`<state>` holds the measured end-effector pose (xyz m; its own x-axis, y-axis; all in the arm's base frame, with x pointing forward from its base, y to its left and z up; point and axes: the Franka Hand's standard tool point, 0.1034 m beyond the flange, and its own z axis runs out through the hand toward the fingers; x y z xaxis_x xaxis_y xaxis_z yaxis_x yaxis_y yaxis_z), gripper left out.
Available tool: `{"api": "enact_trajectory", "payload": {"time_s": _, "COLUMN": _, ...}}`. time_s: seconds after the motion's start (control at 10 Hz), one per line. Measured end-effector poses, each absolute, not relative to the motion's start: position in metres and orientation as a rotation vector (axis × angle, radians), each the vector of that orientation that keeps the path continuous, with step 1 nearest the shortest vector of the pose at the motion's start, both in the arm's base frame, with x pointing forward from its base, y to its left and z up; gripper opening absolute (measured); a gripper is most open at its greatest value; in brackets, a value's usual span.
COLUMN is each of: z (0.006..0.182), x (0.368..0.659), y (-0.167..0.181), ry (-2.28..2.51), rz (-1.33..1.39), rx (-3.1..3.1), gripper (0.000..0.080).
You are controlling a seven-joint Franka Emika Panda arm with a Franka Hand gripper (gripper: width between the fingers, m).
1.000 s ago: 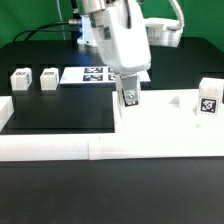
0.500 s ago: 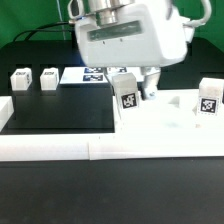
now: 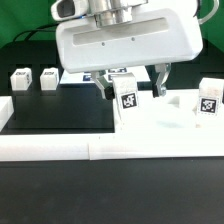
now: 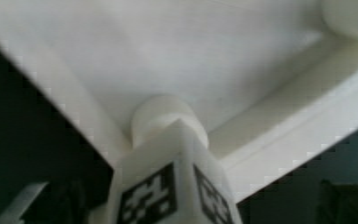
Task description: Assemble square table
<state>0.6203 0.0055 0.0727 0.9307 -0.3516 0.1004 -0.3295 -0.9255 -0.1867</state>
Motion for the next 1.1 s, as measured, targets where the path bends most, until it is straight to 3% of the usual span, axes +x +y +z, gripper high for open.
{"api": "enact_trajectory", "payload": {"time_s": 0.1, "z": 0.0754, "x": 0.6237, "y": 0.0069, "ry": 0.228, "rz": -0.225, "rx": -2.99, "gripper": 0.0649}}
{"api": "enact_trajectory", "payload": {"time_s": 0.3, "z": 0.0748, "x": 0.6231, "y": 0.006, "ry": 0.128, "rz": -0.228, "rx": -3.0, "gripper": 0.0649}}
{"api": "enact_trajectory", "payload": {"time_s": 0.5, "z": 0.0748, "x": 0.6231, "y": 0.0063, "ry": 0.186, "rz": -0.224, "rx": -2.993, "gripper": 0.0388}}
{"api": "enact_trajectory", "payload": {"time_s": 0.6, "z": 0.0748, "x": 0.6231, "y": 0.0065, "ry": 0.252, "rz": -0.219, "rx": -2.985, "gripper": 0.0388}}
{"api": "enact_trajectory", "payload": {"time_s": 0.7, "z": 0.0744, "x": 0.6228, "y": 0.0031, "ry": 0.372, "rz": -0.212, "rx": -2.971, "gripper": 0.0292}}
{"api": "enact_trajectory", "payload": {"time_s": 1.1, "z": 0.0723, "x": 0.6223, "y": 0.0021, "ry": 1.319, "rz": -0.166, "rx": -2.683, "gripper": 0.0292}}
